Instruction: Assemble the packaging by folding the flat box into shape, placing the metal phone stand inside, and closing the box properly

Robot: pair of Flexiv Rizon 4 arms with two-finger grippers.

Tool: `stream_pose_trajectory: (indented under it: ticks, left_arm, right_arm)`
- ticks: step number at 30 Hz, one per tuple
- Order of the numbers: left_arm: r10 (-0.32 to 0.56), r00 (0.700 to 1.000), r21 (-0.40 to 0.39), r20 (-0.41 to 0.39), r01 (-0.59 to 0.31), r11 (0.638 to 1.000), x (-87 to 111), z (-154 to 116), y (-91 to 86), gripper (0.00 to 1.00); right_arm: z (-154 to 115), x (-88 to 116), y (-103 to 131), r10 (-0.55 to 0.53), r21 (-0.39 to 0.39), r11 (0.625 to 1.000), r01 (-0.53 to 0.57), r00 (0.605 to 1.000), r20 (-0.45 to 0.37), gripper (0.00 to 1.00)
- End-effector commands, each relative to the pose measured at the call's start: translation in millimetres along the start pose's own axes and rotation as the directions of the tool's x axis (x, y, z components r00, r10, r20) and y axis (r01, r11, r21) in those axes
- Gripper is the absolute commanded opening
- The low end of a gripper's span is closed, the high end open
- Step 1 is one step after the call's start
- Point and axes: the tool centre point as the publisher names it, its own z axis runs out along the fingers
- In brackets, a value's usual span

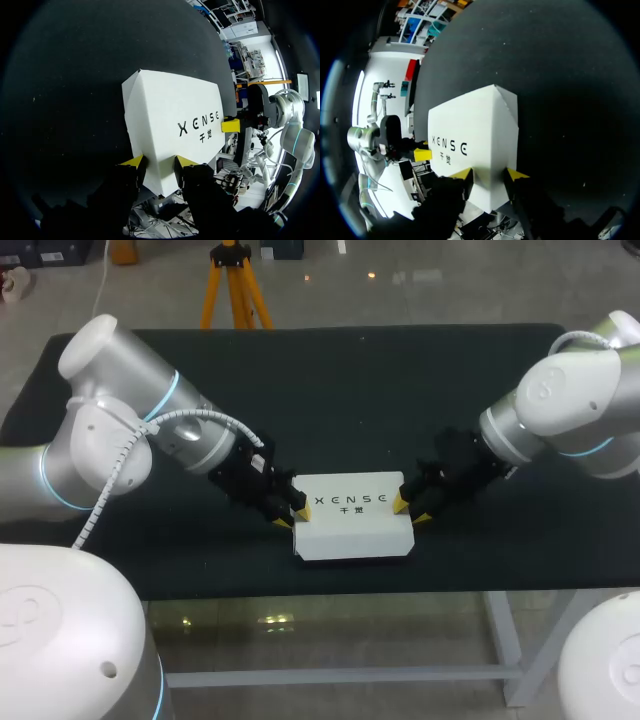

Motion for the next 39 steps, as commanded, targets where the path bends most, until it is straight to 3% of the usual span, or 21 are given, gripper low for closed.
stream_pose_trajectory:
  ticks: [1,39]
  left_arm:
    - [-0.006,1.000,-0.013,0.014,0.007,1.000,2.5,1,-3.4,0.40]
    - [-0.100,0.993,-0.118,0.060,0.107,0.987,14.4,-12,-6.9,0.38]
  right_arm:
    - [1,1,2,0.004,0.007,1.000,-0.004,1.000,0.005,0.45]
    - [-10,12,7,0.017,0.073,0.997,-0.017,1.000,-0.003,0.46]
